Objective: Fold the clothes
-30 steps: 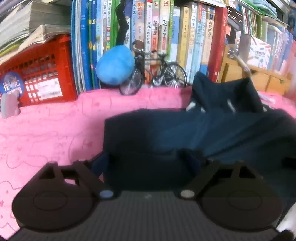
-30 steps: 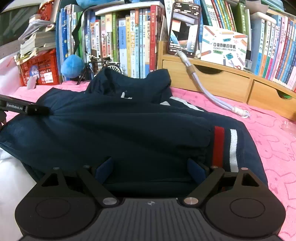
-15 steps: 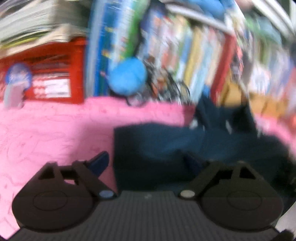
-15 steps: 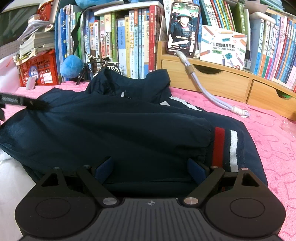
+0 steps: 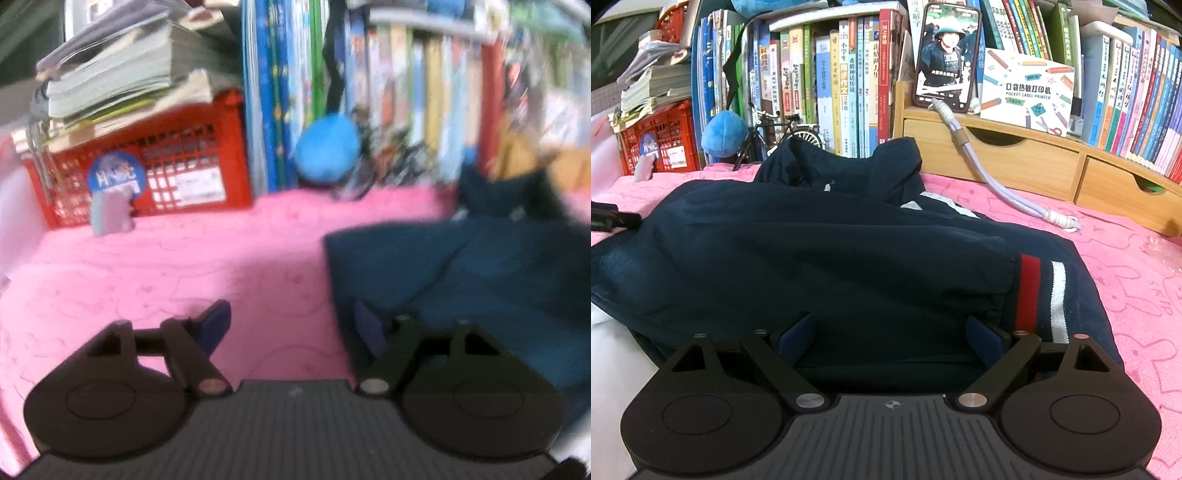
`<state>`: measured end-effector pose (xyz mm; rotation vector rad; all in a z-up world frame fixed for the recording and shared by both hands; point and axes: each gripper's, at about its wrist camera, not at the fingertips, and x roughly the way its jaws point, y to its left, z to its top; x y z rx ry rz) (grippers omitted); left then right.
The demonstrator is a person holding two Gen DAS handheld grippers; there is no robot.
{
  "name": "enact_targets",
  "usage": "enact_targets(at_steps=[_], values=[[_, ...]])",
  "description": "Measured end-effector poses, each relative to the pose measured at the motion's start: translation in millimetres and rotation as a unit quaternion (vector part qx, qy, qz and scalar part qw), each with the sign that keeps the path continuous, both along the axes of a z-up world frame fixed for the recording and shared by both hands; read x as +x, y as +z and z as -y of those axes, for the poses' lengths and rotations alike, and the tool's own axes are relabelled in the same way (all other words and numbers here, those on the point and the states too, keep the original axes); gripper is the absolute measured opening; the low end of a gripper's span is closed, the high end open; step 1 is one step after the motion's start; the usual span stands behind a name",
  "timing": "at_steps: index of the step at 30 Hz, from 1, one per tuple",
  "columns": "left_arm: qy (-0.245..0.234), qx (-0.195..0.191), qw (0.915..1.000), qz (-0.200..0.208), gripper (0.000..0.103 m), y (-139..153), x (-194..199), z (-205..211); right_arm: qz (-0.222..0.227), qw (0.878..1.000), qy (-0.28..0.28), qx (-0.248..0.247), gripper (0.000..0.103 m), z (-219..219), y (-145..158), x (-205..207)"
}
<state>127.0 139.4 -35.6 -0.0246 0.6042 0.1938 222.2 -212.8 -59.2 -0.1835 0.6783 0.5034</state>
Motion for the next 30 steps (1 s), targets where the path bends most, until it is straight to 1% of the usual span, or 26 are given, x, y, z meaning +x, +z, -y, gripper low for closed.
enact_targets(at_steps=[2,5,6,7,8,9,10,12,13,15,16,19,20,21,23,24,25,27,28,29,30], values=[[-0.024,-0.006,0.9996,0.012,0.078,9.3,-17.4,7.7,-0.001,1.0,0.0,0.001,0.089,0.3,-0.2,-0.1],[-0.061,0.012,0.9981,-0.002,0.084,14.1,-36.6,22.4,-0.001,1.0,0.0,0.001,0.089,0.0,-0.3,0.0],[-0.066,0.029,0.9973,-0.014,0.084,10.6,-39.2,26.7,-0.001,1.0,0.0,0.0,0.089,0.0,-0.3,-0.1],[-0.064,0.054,0.9959,-0.032,0.084,2.8,-38.8,30.5,-0.001,1.0,0.0,0.0,0.089,0.0,-0.3,-0.1],[-0.061,0.075,0.9942,-0.048,0.087,-4.8,-38.8,31.5,-0.001,1.0,0.0,0.0,0.089,0.0,-0.4,0.0],[-0.057,0.074,0.9944,-0.05,0.088,-7.9,-40.8,27.9,-0.001,1.0,-0.001,0.0,0.089,0.0,-0.4,0.0],[-0.052,0.06,0.9959,-0.044,0.091,-7.6,-44.1,22.5,-0.001,1.0,-0.001,-0.001,0.09,-0.2,-0.3,-0.2],[-0.031,0.032,0.998,-0.045,0.091,-3.1,-46.5,14.3,0.0,1.0,-0.001,-0.002,0.09,-0.4,-0.1,-0.5],[-0.025,0.035,0.9981,-0.045,0.091,-0.5,-48.0,14.3,0.0,1.0,-0.001,-0.002,0.09,-0.5,-0.1,-0.7],[-0.02,0.07,0.9966,-0.04,0.091,5.2,-53.3,21.7,0.001,1.0,-0.001,-0.003,0.09,-1.0,0.0,-1.0],[-0.022,0.07,0.9968,-0.033,0.088,10.0,-57.6,24.5,0.002,1.0,-0.001,-0.004,0.09,-1.2,0.0,-1.2],[-0.047,0.027,0.9985,-0.004,0.087,25.3,-70.9,27.9,0.002,1.0,-0.001,-0.005,0.09,-1.2,0.3,-1.3],[-0.055,0.02,0.9983,-0.002,0.087,27.3,-73.0,30.8,0.002,1.0,-0.001,-0.005,0.09,-1.2,0.3,-1.4],[-0.054,0.033,0.9979,-0.011,0.087,25.2,-72.3,35.3,0.002,1.0,-0.001,-0.006,0.09,-1.3,0.3,-1.4],[-0.037,0.061,0.9967,-0.039,0.088,10.0,-67.2,36.5,0.001,1.0,-0.002,-0.006,0.09,-1.7,0.3,-1.4],[-0.027,0.073,0.9955,-0.053,0.091,1.5,-64.7,35.9,0.001,1.0,-0.002,-0.006,0.09,-1.4,0.2,-1.1],[-0.016,0.065,0.996,-0.059,0.092,-1.2,-64.5,34.0,0.0,1.0,-0.002,-0.006,0.09,-1.1,0.2,-0.7],[0.011,0.016,0.9982,-0.057,0.091,3.0,-68.0,28.1,0.001,1.0,-0.002,-0.007,0.09,-1.7,0.4,-1.0],[0.024,-0.008,0.9981,-0.056,0.085,5.0,-69.7,25.1,0.001,1.0,-0.002,-0.008,0.091,-2.0,0.4,-1.1],[0.027,-0.021,0.9981,-0.05,0.083,8.9,-72.8,25.2,0.002,1.0,-0.005,-0.011,0.091,-2.3,1.9,-4.6],[0.017,-0.024,0.9988,-0.04,0.083,14.9,-78.5,29.4,0.004,1.0,-0.009,-0.015,0.091,-2.5,3.6,-8.4]])
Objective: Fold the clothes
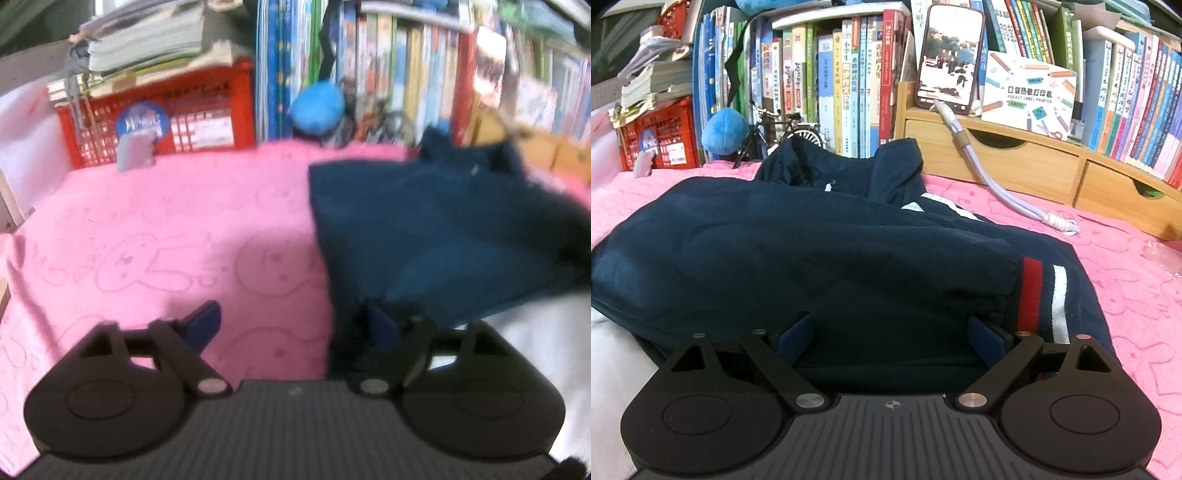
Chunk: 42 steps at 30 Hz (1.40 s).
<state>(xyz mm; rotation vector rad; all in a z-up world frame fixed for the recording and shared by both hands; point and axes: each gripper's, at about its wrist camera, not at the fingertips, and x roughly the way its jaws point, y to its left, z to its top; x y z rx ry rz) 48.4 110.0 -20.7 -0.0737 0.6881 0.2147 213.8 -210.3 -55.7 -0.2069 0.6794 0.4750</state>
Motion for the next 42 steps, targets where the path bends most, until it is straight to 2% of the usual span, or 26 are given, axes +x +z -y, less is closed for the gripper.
enact_targets(at_steps=[2,4,7,10,12,14,16,20,23,25,27,30,36,42], values=[[-0.025,-0.002,0.9995,0.021,0.083,13.0,-14.0,10.9,0.003,1.0,-0.007,-0.007,0.091,-0.4,3.3,-7.7],[-0.042,-0.004,0.9985,0.036,0.084,24.2,-28.6,19.8,0.019,1.0,0.0,-0.013,0.097,-0.3,8.5,-27.1],[-0.057,-0.014,0.9972,0.047,0.085,32.6,-45.8,28.9,0.022,0.999,0.018,-0.016,0.098,6.6,15.8,-59.2],[-0.061,-0.04,0.9965,0.04,0.09,28.6,-65.5,40.7,0.005,1.0,0.019,-0.001,0.098,19.5,24.6,-90.8],[-0.063,-0.05,0.9965,0.019,0.089,14.9,-84.2,53.6,-0.02,0.999,-0.011,0.024,0.099,32.9,25.9,-116.3],[-0.063,-0.044,0.9969,0.014,0.089,2.1,-112.0,68.7,-0.036,0.998,-0.021,0.041,0.099,46.4,22.0,-150.3],[-0.068,-0.016,0.9972,0.026,0.089,-1.9,-147.4,85.1,-0.051,0.997,-0.031,0.058,0.099,60.0,17.8,-184.8],[-0.09,0.004,0.9953,0.035,0.089,-6.9,-214.7,127.1,-0.011,0.996,-0.07,0.048,0.101,81.0,15.5,-281.3],[-0.106,-0.011,0.9933,0.043,0.09,-8.5,-255.1,152.0,0.009,0.996,-0.062,0.064,0.102,92.8,16.9,-359.7],[-0.123,-0.013,0.9912,0.046,0.09,-6.5,-270.5,163.3,0.028,0.997,-0.044,0.062,0.102,96.0,17.4,-396.1],[-0.122,0.013,0.991,0.053,0.092,-0.3,-270.0,168.8,0.052,0.997,-0.035,0.034,0.102,90.7,20.9,-412.5],[-0.12,0.014,0.9917,0.044,0.093,-2.9,-268.4,171.6,0.083,0.996,-0.028,0.011,0.102,84.3,28.8,-426.6],[-0.114,0.003,0.9931,0.026,0.093,-11.1,-266.5,172.7,0.052,0.999,0.004,0.003,0.102,79.0,16.1,-427.7],[-0.119,0.001,0.9928,0.013,0.093,-17.8,-266.1,173.4,0.044,0.999,0.017,-0.007,0.102,76.2,10.6,-424.1]])
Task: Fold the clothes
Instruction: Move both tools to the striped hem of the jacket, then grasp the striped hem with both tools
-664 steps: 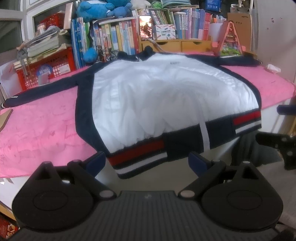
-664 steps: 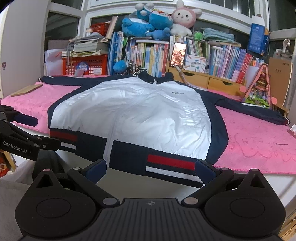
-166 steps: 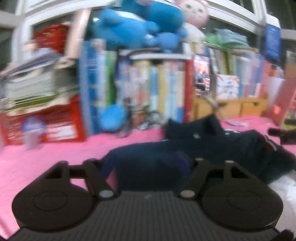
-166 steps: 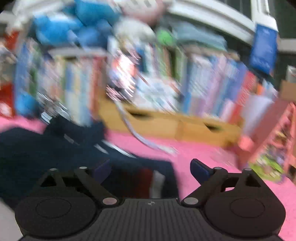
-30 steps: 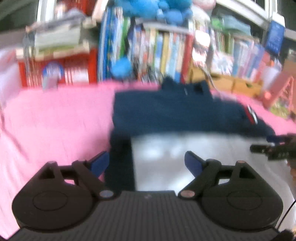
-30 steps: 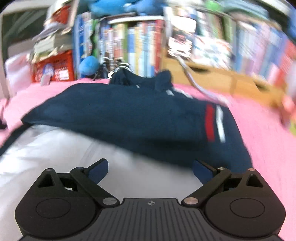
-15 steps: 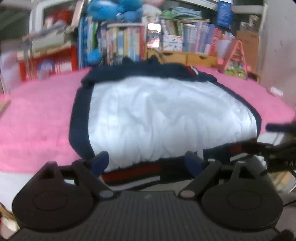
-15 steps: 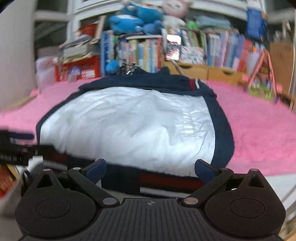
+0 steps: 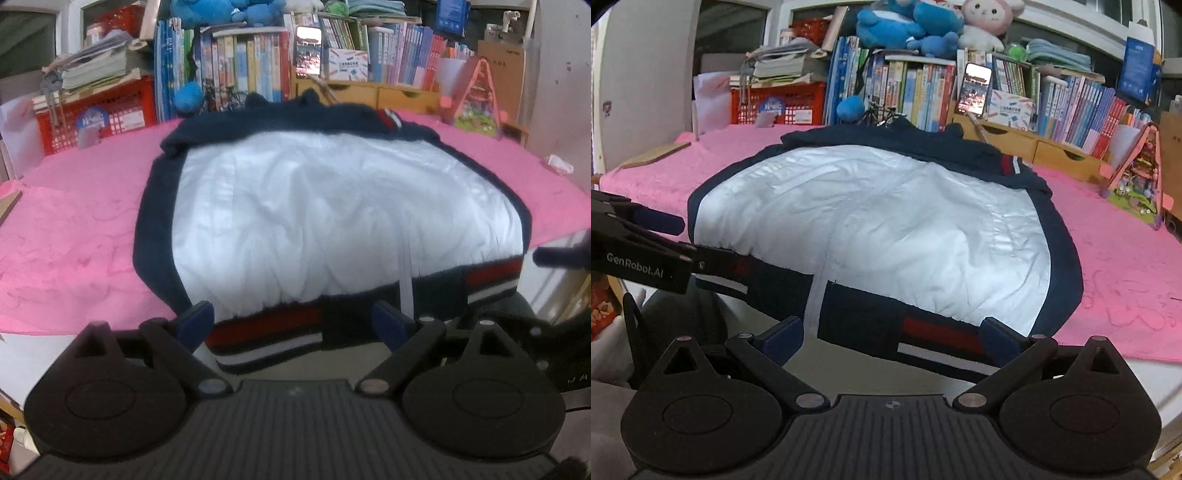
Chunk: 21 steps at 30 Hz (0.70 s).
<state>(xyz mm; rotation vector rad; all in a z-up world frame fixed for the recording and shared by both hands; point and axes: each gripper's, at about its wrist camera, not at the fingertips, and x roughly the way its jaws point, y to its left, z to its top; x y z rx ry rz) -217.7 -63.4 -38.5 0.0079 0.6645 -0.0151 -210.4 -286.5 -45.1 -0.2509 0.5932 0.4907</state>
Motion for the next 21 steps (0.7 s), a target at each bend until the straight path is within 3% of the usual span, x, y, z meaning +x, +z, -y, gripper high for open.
enact_targets(at_steps=[21], values=[[0.003,-0.001,0.9996,-0.029,0.095,-8.1,3.8,-3.6,-0.039,0.999,-0.027,0.01,0.103,10.3,-10.7,10.8]])
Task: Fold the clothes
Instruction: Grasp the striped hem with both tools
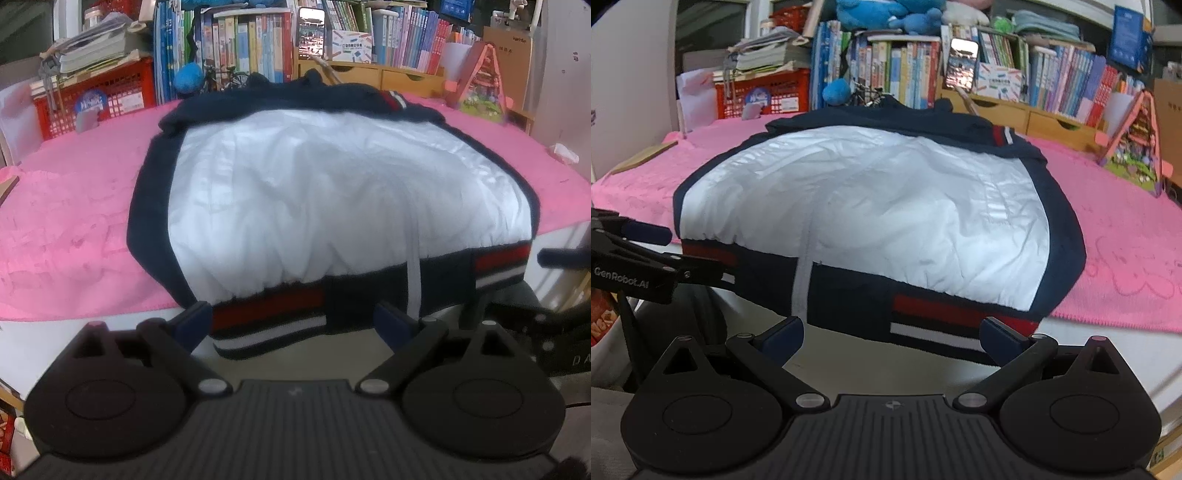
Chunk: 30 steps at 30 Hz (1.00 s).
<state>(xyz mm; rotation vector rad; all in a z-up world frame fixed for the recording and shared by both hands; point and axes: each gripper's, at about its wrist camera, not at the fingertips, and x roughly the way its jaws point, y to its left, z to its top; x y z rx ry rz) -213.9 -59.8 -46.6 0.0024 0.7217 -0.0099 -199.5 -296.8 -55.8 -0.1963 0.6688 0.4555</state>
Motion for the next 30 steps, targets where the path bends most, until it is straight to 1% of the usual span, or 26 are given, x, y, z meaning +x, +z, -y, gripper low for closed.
enact_targets(at_steps=[4,7,9,10,12,13,15,17,19,20,23,25,27,28,29,30], values=[[0.003,-0.003,1.0,-0.004,0.095,-1.5,0.8,-2.2,-0.009,1.0,-0.011,0.009,0.103,4.9,-1.7,3.8],[0.003,-0.001,0.9998,0.02,0.095,0.6,-1.2,-12.5,0.0,1.0,-0.021,0.021,0.102,12.8,-0.1,7.6],[0.005,-0.013,0.9991,0.041,0.098,-0.6,-4.2,-30.5,0.019,0.999,-0.029,0.026,0.102,23.9,1.0,12.8],[0.007,-0.027,0.9985,0.046,0.098,-1.4,-5.9,-41.2,0.03,0.999,-0.033,0.025,0.102,30.5,0.7,15.9],[0.014,-0.073,0.9962,0.046,0.099,-5.0,-9.7,-66.0,0.046,0.998,-0.041,0.026,0.102,45.0,-1.1,22.4],[0.018,-0.094,0.9944,0.045,0.099,-7.7,-11.3,-76.6,0.048,0.997,-0.044,0.03,0.102,54.0,-3.3,26.8],[0.025,-0.12,0.9913,0.047,0.099,-15.0,-12.5,-91.0,0.039,0.997,-0.054,0.05,0.102,70.3,-9.2,37.6],[0.035,-0.138,0.9886,0.05,0.099,-22.6,-11.8,-99.6,0.03,0.995,-0.06,0.067,0.101,82.6,-14.6,47.5],[0.024,-0.166,0.9818,0.088,0.1,-30.8,-14.1,-106.0,0.022,0.994,-0.063,0.081,0.101,90.5,-19.3,56.3],[0.017,-0.181,0.979,0.092,0.1,-34.8,-12.2,-108.7,0.018,0.994,-0.064,0.088,0.101,94.4,-21.7,60.7],[0.014,-0.21,0.9742,0.082,0.1,-45.6,1.2,-109.6,-0.001,0.992,-0.053,0.117,0.1,101.1,-27.8,72.6],[0.008,-0.228,0.9709,0.074,0.1,-51.6,11.7,-107.2,-0.022,0.989,-0.034,0.144,0.097,102.7,-32.1,80.6],[0.004,-0.251,0.9661,0.062,0.1,-57.5,22.2,-104.1,-0.041,0.986,-0.02,0.16,0.094,100.0,-36.2,88.0],[0.001,-0.267,0.962,0.056,0.093,-61.0,25.8,-104.1,-0.051,0.984,-0.018,0.167,0.088,100.0,-35.8,88.6],[-0.004,-0.286,0.957,0.051,0.067,-64.5,27.3,-104.8,-0.062,0.983,-0.015,0.174,0.084,100.2,-35.1,88.9],[-0.009,-0.308,0.9502,0.044,0.051,-65.8,26.4,-106.1,-0.072,0.981,-0.013,0.182,0.073,100.4,-34.4,89.2]])
